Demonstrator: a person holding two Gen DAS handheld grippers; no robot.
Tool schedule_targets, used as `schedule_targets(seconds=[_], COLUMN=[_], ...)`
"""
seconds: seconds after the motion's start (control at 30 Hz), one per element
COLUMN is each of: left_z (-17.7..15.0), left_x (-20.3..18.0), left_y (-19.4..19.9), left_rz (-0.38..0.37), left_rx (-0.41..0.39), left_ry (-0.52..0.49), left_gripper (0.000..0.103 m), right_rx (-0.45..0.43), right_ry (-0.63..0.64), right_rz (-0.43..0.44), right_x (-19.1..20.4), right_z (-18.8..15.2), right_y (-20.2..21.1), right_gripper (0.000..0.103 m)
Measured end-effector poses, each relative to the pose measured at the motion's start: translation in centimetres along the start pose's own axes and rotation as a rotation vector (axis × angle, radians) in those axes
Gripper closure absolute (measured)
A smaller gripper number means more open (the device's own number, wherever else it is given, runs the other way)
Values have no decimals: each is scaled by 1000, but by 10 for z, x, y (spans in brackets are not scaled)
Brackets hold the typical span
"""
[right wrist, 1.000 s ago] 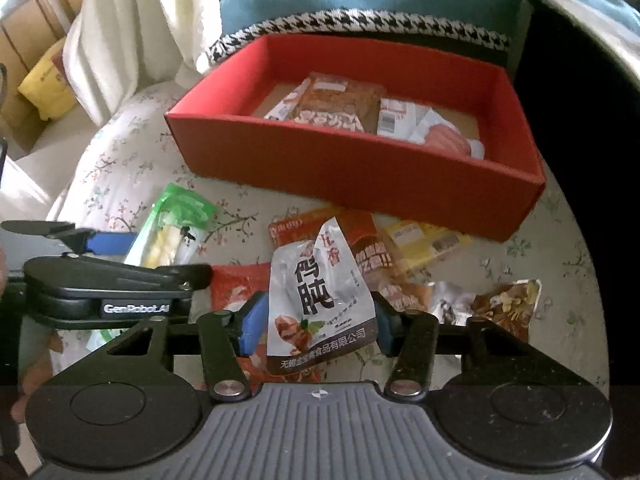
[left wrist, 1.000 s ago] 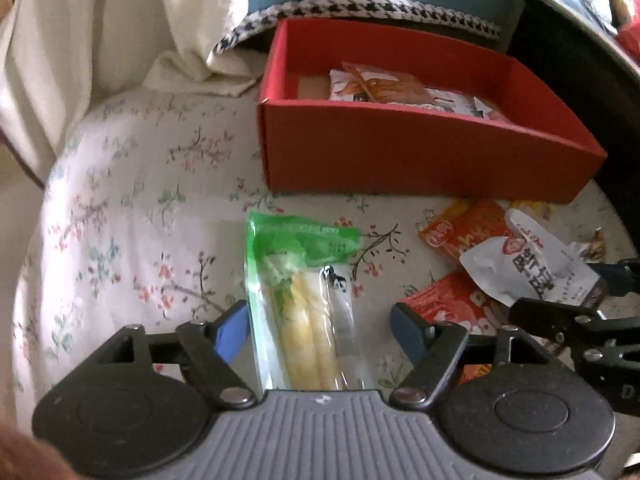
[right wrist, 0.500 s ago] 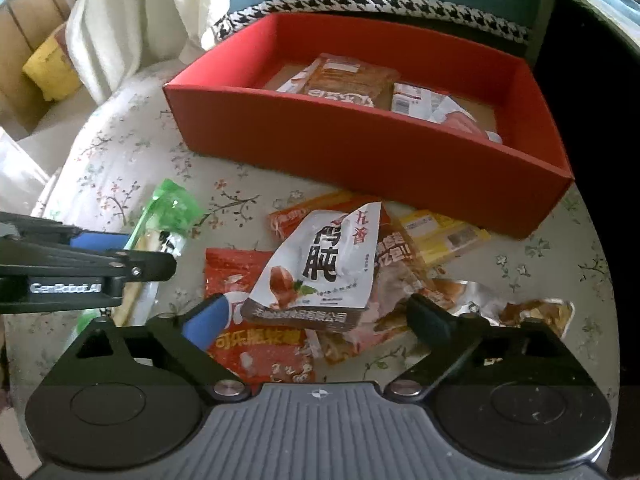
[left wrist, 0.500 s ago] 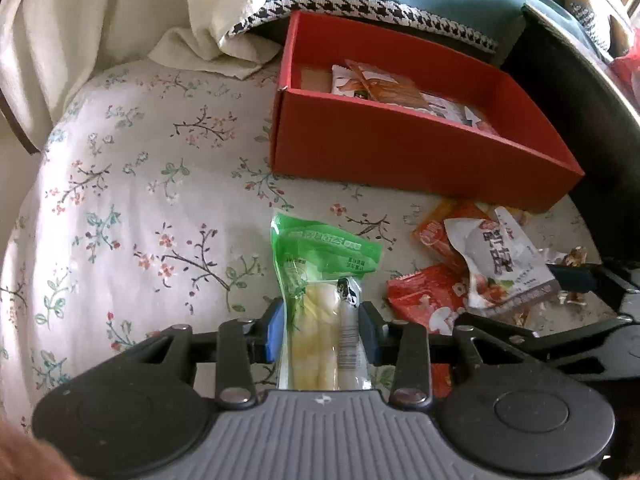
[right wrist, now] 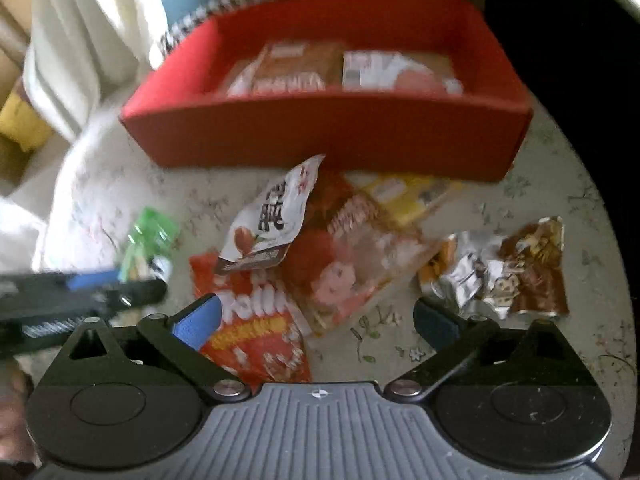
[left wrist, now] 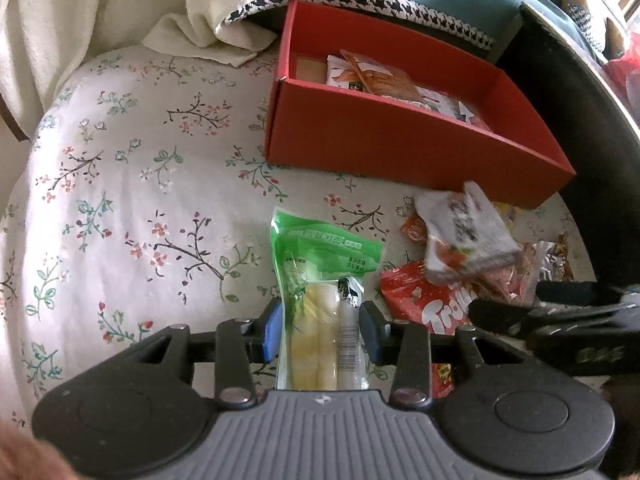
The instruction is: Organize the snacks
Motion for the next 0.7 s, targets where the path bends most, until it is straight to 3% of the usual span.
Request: schedule_targets(seconds=[0.2, 0.3, 0.37, 0.43, 0.5, 0.7], left_z=[-1, -1, -1, -1, -1, -2], left_x=[0, 1, 1, 1, 2, -1], left_y=[1, 0, 1, 0, 0, -1], left_rz=[-7, -12, -16, -19, -20, -9], left_rx=[2, 4, 5, 7, 9, 20], left_ry=[3, 7, 12, 13, 13, -10], left_gripper=[68, 68, 68, 68, 68, 67], right_rx=[-61, -40, -2, 25, 40, -13], right_ry=[44, 62, 48, 46, 50, 265], right_rz=[-70, -114, -114, -131, -164, -295], right_x=[30, 45, 51, 54, 57, 74], right_z=[26, 41, 45, 48, 49, 39], right_y=[8, -3, -18, -30, -43, -54], right_gripper=[1, 2, 5, 18, 22, 28])
Point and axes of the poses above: each gripper's, at about its wrist camera, not at the fingertips, and y roughly against the way its jaws point, x to its left, z to its top, the point moved 7 cm from there along -y, roughly the way its jaws point, and after that the axes turned 10 degrees about -y, right-handed, at the moved point
